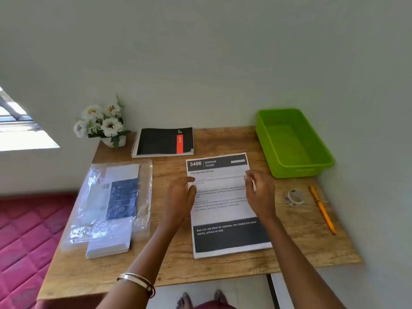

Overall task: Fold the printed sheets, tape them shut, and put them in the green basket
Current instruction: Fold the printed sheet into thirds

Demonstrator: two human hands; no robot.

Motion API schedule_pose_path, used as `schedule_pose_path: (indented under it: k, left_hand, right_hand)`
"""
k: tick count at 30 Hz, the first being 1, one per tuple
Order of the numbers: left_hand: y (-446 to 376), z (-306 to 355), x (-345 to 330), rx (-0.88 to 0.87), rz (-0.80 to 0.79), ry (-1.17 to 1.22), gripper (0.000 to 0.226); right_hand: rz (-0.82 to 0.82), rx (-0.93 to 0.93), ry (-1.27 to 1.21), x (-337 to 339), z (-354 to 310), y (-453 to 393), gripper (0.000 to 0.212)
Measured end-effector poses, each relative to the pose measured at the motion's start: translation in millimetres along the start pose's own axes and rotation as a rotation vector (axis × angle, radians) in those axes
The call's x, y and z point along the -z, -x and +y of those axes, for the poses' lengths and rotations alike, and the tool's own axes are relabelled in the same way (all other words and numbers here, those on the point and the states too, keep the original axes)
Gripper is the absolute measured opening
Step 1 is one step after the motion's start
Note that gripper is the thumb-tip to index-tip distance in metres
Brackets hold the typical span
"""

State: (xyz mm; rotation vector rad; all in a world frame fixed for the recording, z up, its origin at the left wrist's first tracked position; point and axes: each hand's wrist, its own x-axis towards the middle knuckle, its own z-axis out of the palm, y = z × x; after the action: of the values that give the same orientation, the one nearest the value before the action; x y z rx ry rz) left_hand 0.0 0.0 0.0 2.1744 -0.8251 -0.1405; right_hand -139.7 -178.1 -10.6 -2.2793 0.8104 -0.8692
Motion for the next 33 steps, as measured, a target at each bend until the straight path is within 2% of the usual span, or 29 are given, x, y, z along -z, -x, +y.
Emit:
schedule_pose_path:
  k: [5,9,13,17,21,24,28,30,33]
  left_hand:
    - [16.0,-24.7,-9.3,-0.012,-0.03,-0.118,0.032]
    - [18.9,-38.5,-13.3,0.042,-0.063,-0.171,0.046]
    - [18.5,-39.6,-14.8,0.069,-0.086,-0.174,0.05]
    - [16.4,-44.5,-12.8,0.067,-0.066,-0.177,0.05]
    - [15.1,-47.3,-11.3,0.064,-0.054,-0.171,0.049]
    - [15.8,-46.0,-12.2,0.066,-0.047,-0.196,0.05]
    - [16.3,-43.3,-11.8,0.07,-0.041,-0.233,0.05]
    - [15.7,-43.1,-11.8,0.071,-0.039,-0.238,0.049]
    - [15.4,-43.8,-12.6,0.07,-0.041,-0.25,0.049]
  right_hand:
    - [0.006,-0.069,0.149,-4.1,11.6,29.5,0.015]
    - [-0.027,-0.092,0.235,-9.4,16.5,39.2,0.015]
    - [-0.034,-0.074,0.31,-12.8,15.2,42.1,0.01]
    - [-0.039,-0.189,0.368,-13.9,10.3,23.4,0.009]
    - [-0.024,-0.312,0.18,-19.6,15.3,-21.0,0.021]
    - [-0.071,-0.449,0.006,-24.9,19.6,-56.3,0.027]
    - [-0.093,-0.554,-0.256,-25.7,17.2,-83.0,0.044]
    - [-0.042,-0.539,-0.293,-24.8,14.7,-88.0,0.047]
    - [-0.006,-0.447,-0.213,-23.7,14.5,-89.4,0.037]
